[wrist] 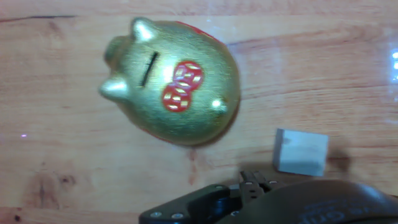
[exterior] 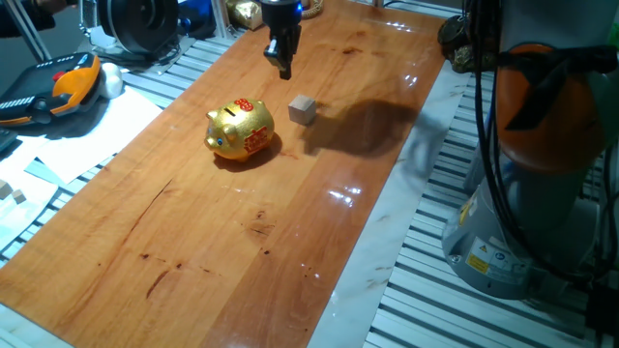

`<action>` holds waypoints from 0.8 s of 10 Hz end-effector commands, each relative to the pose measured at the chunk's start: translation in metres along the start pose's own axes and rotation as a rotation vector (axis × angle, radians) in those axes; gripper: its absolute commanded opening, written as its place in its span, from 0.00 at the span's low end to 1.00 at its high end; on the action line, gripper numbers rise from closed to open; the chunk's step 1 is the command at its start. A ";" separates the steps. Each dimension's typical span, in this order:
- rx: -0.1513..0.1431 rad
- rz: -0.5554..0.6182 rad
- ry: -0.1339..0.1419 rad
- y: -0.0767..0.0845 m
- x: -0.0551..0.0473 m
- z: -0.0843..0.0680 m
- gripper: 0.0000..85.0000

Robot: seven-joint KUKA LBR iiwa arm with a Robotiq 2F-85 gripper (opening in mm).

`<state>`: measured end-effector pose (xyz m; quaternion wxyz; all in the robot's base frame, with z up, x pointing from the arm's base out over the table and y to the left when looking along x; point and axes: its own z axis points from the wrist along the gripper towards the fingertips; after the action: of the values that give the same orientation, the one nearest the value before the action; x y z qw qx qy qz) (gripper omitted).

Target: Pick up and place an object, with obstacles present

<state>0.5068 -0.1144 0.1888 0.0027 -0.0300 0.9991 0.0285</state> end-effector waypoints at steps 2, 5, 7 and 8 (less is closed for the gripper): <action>0.009 -0.005 -0.016 -0.008 0.005 0.010 0.00; 0.001 -0.003 -0.007 -0.017 0.014 0.022 0.00; -0.002 -0.010 -0.007 -0.023 0.018 0.035 0.00; -0.003 -0.022 -0.018 -0.027 0.019 0.041 0.00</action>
<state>0.4893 -0.1430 0.1442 0.0160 -0.0425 0.9985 0.0302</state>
